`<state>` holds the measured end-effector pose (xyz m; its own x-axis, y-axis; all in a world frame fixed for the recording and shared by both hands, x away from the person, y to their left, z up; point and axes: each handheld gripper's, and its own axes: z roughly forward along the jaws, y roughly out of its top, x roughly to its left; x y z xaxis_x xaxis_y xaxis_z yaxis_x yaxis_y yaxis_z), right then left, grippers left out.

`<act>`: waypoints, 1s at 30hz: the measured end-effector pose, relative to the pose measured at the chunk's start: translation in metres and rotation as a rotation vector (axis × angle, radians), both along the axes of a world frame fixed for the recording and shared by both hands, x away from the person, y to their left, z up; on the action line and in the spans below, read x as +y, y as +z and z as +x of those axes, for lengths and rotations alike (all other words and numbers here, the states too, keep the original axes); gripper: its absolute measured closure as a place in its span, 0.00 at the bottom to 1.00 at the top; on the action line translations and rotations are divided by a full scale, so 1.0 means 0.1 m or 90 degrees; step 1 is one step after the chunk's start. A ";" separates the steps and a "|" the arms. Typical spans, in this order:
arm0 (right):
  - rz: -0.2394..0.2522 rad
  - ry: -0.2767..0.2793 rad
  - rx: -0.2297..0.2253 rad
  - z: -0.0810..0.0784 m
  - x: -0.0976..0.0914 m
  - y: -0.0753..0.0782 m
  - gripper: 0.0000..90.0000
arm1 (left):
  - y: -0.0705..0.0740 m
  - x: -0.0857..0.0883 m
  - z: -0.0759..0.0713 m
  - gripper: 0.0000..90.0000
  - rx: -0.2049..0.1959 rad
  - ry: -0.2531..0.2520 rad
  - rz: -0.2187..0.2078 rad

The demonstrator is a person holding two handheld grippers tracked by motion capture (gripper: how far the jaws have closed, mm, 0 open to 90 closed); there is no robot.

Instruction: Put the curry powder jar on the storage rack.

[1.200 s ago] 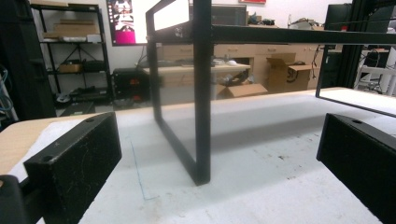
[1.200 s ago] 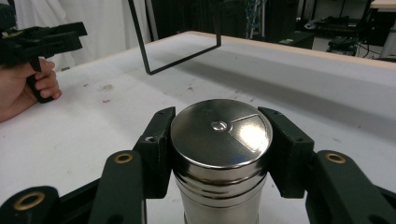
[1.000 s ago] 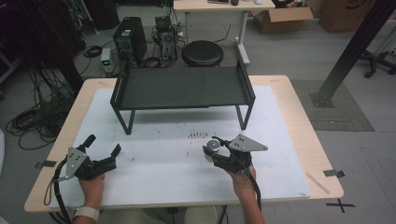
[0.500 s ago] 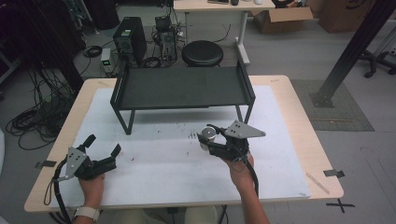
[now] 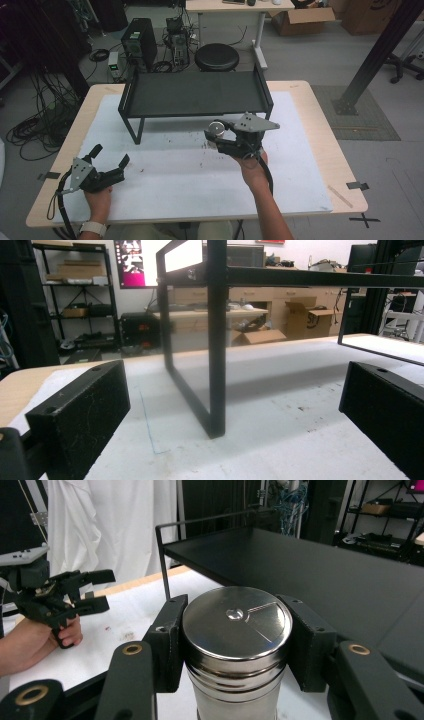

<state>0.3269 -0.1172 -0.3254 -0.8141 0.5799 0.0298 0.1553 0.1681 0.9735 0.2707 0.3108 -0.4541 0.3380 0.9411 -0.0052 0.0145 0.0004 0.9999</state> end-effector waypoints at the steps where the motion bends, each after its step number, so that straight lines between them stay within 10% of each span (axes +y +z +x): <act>1: 0.000 0.002 -0.001 0.01 0.01 0.03 0.54 | 0.00 0.00 0.00 0.00 0.000 0.000 0.000; 30: -0.001 0.018 -0.024 0.50 0.39 0.50 0.54 | 0.00 0.00 0.00 0.00 -0.001 0.000 -0.002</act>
